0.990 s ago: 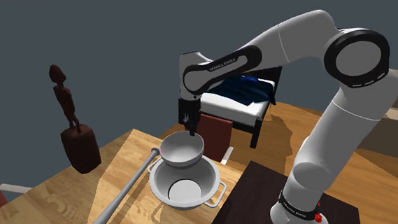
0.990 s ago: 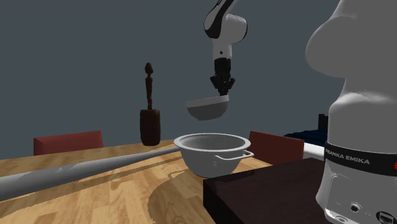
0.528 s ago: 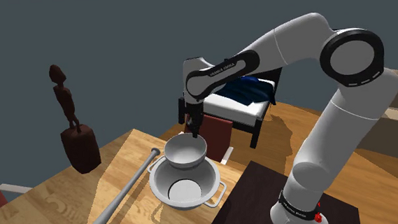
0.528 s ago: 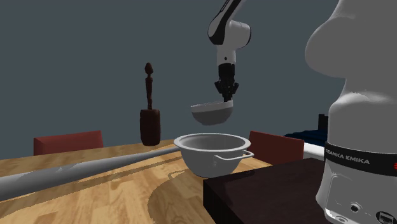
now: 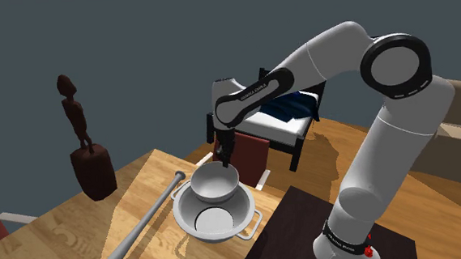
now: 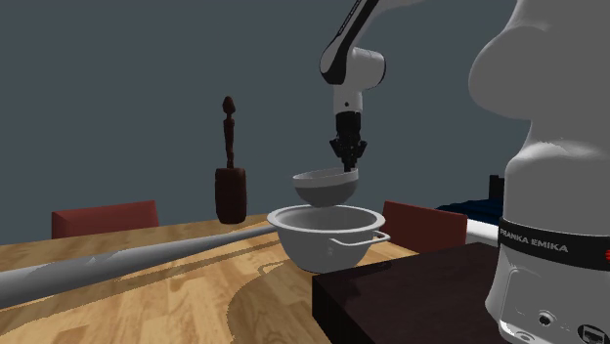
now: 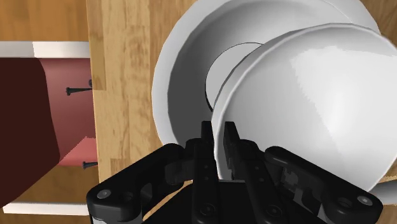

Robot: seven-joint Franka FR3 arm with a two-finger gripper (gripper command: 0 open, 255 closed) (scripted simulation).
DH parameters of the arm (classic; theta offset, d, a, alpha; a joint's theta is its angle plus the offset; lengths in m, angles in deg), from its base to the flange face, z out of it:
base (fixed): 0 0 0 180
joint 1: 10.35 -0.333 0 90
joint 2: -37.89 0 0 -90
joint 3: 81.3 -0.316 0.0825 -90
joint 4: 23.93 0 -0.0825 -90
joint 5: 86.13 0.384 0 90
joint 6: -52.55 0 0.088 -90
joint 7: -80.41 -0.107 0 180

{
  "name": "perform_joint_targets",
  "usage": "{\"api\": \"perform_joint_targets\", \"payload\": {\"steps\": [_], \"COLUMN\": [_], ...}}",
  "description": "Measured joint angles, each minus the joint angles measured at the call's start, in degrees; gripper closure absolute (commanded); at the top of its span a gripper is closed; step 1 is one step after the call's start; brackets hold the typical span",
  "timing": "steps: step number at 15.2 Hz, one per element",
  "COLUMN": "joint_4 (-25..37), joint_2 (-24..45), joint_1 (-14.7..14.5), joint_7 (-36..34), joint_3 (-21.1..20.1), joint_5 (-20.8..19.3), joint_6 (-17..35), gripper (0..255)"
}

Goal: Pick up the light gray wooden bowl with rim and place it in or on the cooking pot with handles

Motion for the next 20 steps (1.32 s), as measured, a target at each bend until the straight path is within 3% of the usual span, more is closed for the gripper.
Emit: {"api": "perform_joint_targets", "payload": {"steps": [8,15,16,20], "joint_4": [-2.8,-3.0,-3.0,-3.0], "joint_2": [3.9,4.7,4.7,4.7], "joint_1": [0.0,-0.1,-0.1,-0.1], "joint_7": [-0.4,-0.5,-0.5,-0.5], "joint_3": [-0.1,-0.2,-0.2,-0.2], "joint_5": [-0.5,-0.7,-0.7,-0.7], "joint_6": [6.6,7.7,7.7,7.7], "gripper": [255,255,0,0]}}
